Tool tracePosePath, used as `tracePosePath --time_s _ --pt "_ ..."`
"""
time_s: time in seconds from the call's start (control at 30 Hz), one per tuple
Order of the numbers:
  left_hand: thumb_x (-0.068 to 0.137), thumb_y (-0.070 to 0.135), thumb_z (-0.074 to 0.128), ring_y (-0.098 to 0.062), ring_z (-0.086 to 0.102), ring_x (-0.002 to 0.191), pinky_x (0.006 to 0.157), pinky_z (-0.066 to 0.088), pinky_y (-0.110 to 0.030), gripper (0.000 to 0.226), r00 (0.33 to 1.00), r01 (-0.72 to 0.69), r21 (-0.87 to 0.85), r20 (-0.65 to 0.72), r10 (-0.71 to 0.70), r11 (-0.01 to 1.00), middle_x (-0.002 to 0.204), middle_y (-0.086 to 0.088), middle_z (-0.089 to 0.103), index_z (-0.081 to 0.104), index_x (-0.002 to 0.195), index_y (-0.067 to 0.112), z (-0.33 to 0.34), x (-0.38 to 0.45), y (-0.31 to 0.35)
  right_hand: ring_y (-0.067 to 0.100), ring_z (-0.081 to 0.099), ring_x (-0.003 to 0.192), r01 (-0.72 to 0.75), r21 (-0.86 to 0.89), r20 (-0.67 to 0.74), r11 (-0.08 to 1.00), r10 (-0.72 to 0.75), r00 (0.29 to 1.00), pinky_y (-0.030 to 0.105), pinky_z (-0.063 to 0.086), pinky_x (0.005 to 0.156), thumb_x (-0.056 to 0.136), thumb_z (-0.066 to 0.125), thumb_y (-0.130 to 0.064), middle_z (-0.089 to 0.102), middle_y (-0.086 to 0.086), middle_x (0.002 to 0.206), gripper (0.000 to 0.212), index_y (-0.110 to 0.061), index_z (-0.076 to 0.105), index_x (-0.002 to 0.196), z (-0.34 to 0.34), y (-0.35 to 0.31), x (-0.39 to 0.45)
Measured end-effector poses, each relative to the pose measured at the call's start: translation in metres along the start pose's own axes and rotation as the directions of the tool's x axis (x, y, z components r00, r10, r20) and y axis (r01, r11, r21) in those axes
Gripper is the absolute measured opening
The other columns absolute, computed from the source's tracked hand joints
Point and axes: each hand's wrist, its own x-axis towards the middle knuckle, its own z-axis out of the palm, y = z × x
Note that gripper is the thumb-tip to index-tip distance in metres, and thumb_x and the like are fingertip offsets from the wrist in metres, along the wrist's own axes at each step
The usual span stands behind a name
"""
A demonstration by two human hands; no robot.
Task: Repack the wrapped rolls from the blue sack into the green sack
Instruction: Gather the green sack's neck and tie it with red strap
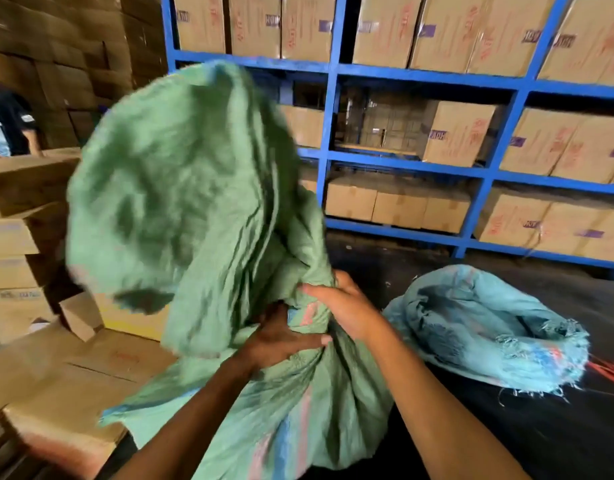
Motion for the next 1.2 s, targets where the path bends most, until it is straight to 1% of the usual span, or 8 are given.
tracePosePath --time_s 0.17,0.3,0.37,0.43,0.57,0.7,0.93,1.2 --pt "0.083 0.007 0.068 -0.018 0.052 0.122 0.105 0.036 -0.024 0.045 0.936 0.004 -0.489 -0.305 -0.175 0.872 0.132 -0.004 0.055 0.053 0.125 0.013 0.030 0.004 -0.012 0.005 0.062 0.081 0.020 -0.230 0.133 0.973 0.012 0.991 0.032 0.051 0.081 0.076 0.067 -0.035 0.070 -0.008 0.083 0.025 -0.016 0.071 0.091 0.020 0.008 0.035" --pt "0.056 0.054 0.080 -0.023 0.061 0.108 0.097 0.046 -0.032 0.088 0.765 0.280 -0.760 -0.192 -0.614 0.587 0.125 -0.011 0.061 0.057 0.126 0.005 0.020 0.003 -0.050 0.022 0.036 0.137 -0.244 -0.747 -0.007 0.618 0.360 0.933 0.039 0.021 0.116 0.069 0.036 -0.087 0.045 -0.003 0.145 0.085 -0.034 0.048 0.135 -0.032 0.075 0.004" --pt "0.070 0.046 0.075 -0.031 0.058 0.113 0.092 0.044 -0.032 0.080 0.635 0.374 -0.726 -0.252 -0.730 0.577 0.125 -0.019 0.059 0.053 0.124 -0.009 0.018 0.004 -0.057 0.021 0.039 0.132 -0.142 -0.861 0.017 0.488 0.306 0.952 0.036 0.025 0.109 0.046 0.030 -0.098 0.046 -0.008 0.137 0.108 -0.032 0.052 0.128 -0.042 0.115 -0.034" --pt "0.080 0.031 0.072 -0.034 0.054 0.116 0.092 0.040 -0.034 0.066 0.556 0.389 -0.707 -0.331 -0.762 0.591 0.126 -0.023 0.056 0.050 0.125 -0.014 0.023 0.011 -0.054 0.025 0.056 0.109 -0.100 -0.871 -0.022 0.482 0.165 0.986 0.039 0.038 0.092 0.056 0.043 -0.089 0.060 -0.003 0.108 0.077 -0.028 0.060 0.100 -0.040 0.157 -0.058" --pt "0.072 0.029 0.079 -0.027 0.062 0.098 0.091 0.049 -0.035 0.064 0.642 0.268 -0.800 -0.267 -0.719 0.536 0.113 -0.014 0.064 0.055 0.119 -0.006 0.042 0.032 -0.019 0.027 0.061 0.100 -0.177 -0.643 -0.261 0.745 0.004 0.965 0.031 0.040 0.081 0.087 0.052 -0.053 0.066 0.005 0.099 0.034 -0.022 0.058 0.099 -0.045 0.156 -0.077" --pt "0.064 0.024 0.082 -0.027 0.065 0.100 0.094 0.051 -0.044 0.065 0.796 0.103 -0.802 -0.288 -0.532 0.589 0.113 -0.013 0.065 0.056 0.118 -0.001 0.066 0.060 0.036 0.018 0.055 0.112 -0.216 -0.342 -0.426 0.915 0.054 0.903 0.031 0.041 0.095 0.079 0.048 -0.073 0.060 0.002 0.118 0.080 -0.007 0.059 0.122 -0.081 0.117 -0.081" --pt "0.076 0.020 0.076 -0.026 0.062 0.103 0.096 0.050 -0.042 0.057 0.929 0.088 -0.762 -0.170 -0.330 0.641 0.117 -0.010 0.063 0.053 0.124 0.001 0.154 0.087 0.111 0.010 0.056 0.073 -0.206 -0.457 -0.554 0.865 -0.095 0.827 0.029 0.042 0.068 0.093 0.055 -0.029 0.061 -0.007 0.074 0.020 -0.017 0.061 0.078 -0.188 0.068 -0.129" --pt "0.079 0.019 0.073 -0.019 0.061 0.097 0.086 0.047 -0.028 0.043 0.977 0.111 -0.756 -0.037 -0.212 0.645 0.110 -0.003 0.063 0.059 0.117 0.004 0.343 0.088 0.184 0.011 0.055 0.060 -0.375 -0.442 -0.686 0.815 -0.037 0.727 0.029 0.044 0.059 0.087 0.059 -0.044 0.059 -0.010 0.061 0.033 -0.018 0.058 0.066 -0.363 0.110 -0.208"
